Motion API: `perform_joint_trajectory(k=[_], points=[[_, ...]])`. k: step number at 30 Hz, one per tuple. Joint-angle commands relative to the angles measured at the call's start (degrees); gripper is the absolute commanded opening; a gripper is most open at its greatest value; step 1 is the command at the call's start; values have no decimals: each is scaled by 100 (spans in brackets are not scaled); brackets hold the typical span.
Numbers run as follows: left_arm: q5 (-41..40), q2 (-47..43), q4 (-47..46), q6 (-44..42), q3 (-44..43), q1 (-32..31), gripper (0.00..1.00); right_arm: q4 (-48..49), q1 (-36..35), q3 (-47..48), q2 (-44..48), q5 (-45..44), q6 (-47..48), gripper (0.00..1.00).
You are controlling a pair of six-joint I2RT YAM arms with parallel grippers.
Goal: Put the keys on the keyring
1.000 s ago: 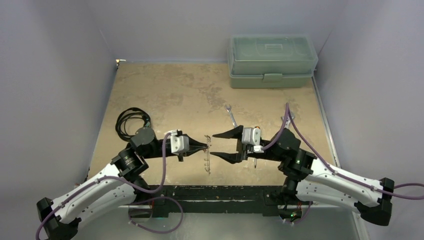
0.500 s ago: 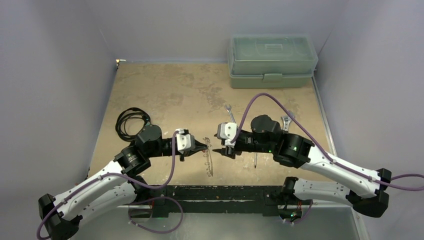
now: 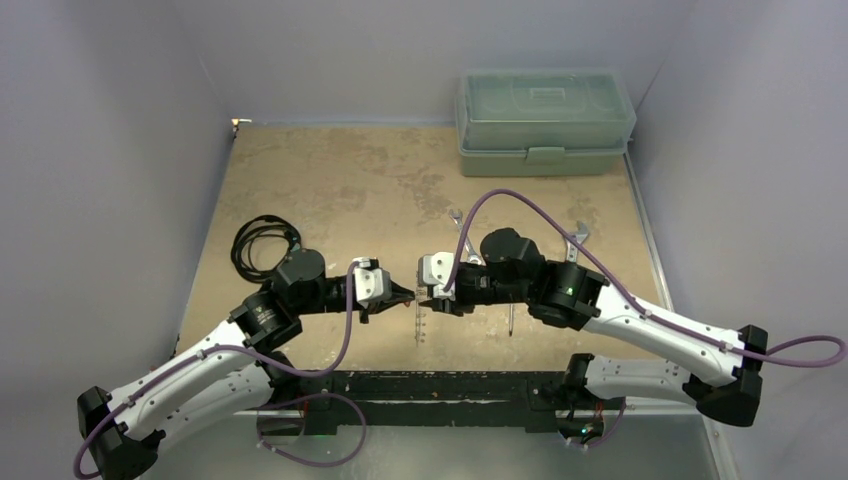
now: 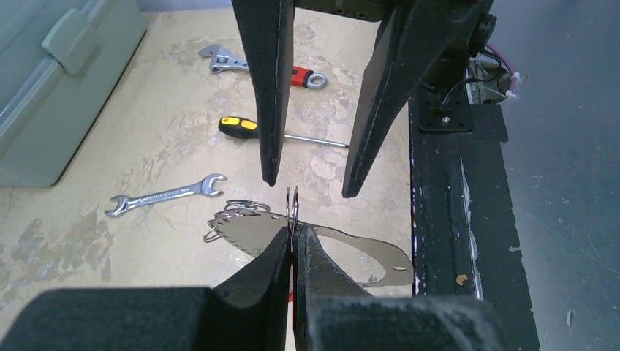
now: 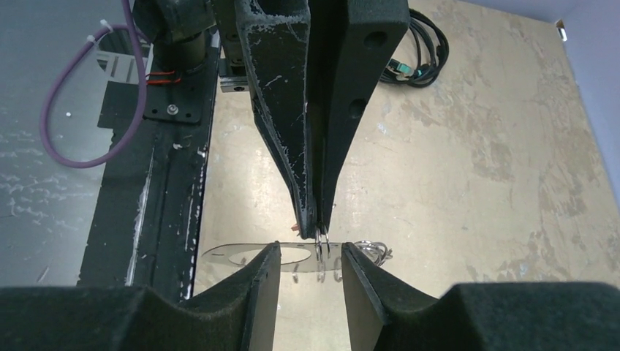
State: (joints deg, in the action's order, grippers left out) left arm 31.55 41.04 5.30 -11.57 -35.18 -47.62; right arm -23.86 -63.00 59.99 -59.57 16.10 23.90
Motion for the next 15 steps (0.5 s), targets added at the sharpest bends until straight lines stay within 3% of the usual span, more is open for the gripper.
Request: perform_joint_trajectory(k=[1, 15], points=[[170, -17, -227, -31, -282, 42, 0, 336, -19, 220, -11, 126, 140, 38], [248, -17, -240, -24, -280, 42, 0, 507, -19, 86, -165, 87, 199, 33]])
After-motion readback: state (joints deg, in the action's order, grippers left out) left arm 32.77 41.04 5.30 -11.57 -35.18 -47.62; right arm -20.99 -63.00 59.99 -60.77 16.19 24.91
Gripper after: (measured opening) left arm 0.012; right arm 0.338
